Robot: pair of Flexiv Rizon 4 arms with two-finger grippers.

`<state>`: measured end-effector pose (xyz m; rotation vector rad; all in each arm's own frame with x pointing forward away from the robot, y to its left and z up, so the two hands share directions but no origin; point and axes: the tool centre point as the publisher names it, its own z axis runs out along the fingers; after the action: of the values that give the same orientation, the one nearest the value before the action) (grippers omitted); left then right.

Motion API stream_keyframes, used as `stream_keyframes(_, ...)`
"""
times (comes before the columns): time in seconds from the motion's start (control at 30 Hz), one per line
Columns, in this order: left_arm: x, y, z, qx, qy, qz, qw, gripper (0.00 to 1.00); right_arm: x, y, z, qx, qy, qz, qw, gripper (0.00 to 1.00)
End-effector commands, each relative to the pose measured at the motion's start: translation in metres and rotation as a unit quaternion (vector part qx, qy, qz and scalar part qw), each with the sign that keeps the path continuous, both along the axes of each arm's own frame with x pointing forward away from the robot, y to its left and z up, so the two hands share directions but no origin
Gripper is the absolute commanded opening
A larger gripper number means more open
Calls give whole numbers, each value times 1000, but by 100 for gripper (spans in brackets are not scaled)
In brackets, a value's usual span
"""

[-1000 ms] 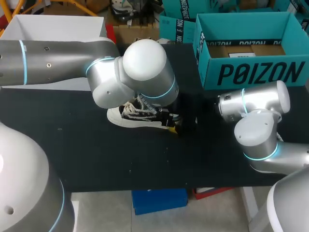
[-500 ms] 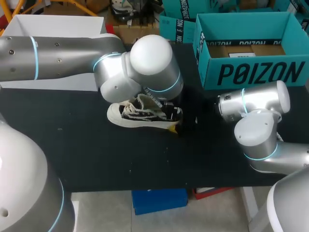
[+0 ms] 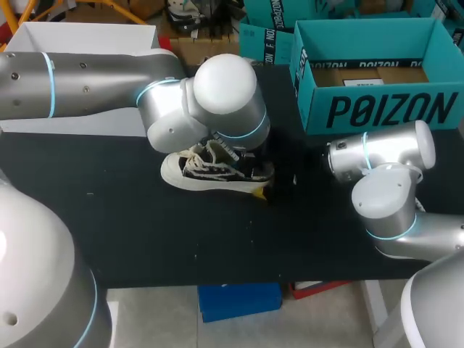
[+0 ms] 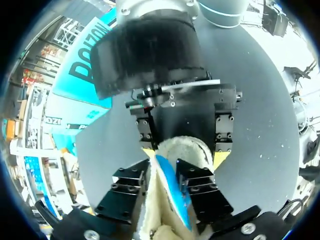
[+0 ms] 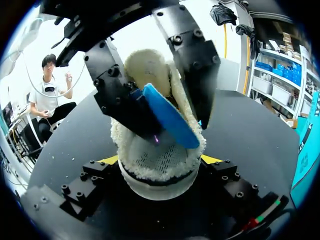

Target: Take the shoe out of the shoebox, open the shoe tongue, remove and reinsert the insole, then place the shoe into the shoebox

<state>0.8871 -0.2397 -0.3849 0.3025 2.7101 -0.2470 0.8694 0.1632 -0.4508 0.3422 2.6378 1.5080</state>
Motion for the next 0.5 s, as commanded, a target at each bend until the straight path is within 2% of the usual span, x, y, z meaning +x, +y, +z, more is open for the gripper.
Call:
stream_keyframes(0.03,7,4,-10,-3,11,-2,1000,0,2,1,-6,-2,1,-2,1000,0)
stream_keyframes(0.23,7,8,-14,-2,23,-2,1000,0,2,1,-6,-2,1,-2,1000,0)
stream_keyframes(0.5,-2,11,-2,-3,35,-6,999,0,2,1,-6,-2,1,-2,1000,0)
